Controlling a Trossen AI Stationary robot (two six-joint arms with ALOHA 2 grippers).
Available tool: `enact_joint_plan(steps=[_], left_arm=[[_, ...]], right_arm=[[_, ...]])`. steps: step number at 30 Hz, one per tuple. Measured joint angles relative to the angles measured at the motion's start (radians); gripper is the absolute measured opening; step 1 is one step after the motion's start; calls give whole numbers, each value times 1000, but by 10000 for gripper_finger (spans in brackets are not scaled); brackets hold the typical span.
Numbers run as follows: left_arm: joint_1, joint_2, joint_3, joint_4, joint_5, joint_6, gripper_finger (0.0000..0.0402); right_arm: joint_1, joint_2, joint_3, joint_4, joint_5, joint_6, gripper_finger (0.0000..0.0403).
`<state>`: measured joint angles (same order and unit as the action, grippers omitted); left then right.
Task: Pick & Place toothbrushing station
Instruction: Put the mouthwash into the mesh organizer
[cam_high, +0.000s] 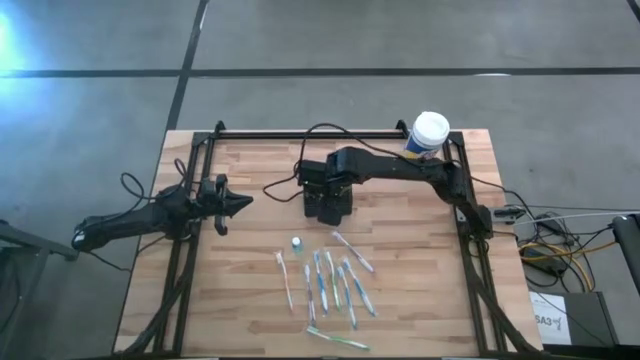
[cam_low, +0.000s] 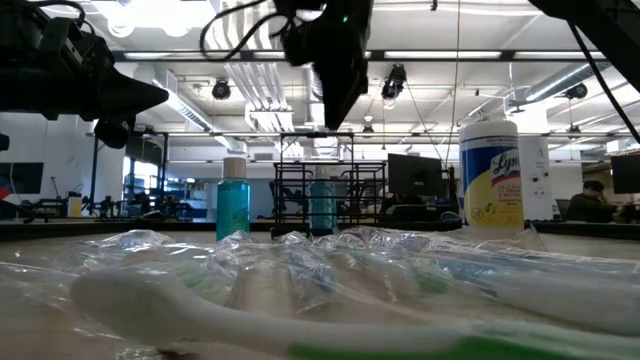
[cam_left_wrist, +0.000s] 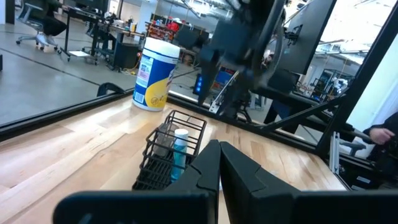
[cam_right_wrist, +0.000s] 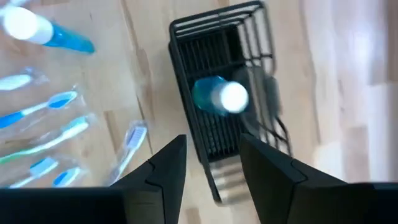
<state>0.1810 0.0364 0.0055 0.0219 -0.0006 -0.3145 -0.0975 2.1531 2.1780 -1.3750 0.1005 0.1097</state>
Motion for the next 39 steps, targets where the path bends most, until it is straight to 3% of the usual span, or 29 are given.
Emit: enact_joint_plan(steps=[6,10,17,21,25,32,39], left_arm=[[0,0,0,0,0,0,12],[0,0,0,0,0,0,12],[0,0,0,-3,5,0,12],[0,0,0,-4,4,0,12],[0,1,0,-4,2,0,12],[0,1,0,-4,1,9,12],[0,1,0,28,-2,74,12]], right_arm=[[13,-149,-29,42,37,-26,123],[40,-321,-158,189,62,-82,92],[74,-707,-623,565,33,-87,15],[68,-951,-945,947,-119,-84,11],[62,-1173,-1211,1222,-158,-77,9],[62,-1503,-1537,1434,-191,-67,8],[62,-1721,-1727,1487,-181,-66,8]])
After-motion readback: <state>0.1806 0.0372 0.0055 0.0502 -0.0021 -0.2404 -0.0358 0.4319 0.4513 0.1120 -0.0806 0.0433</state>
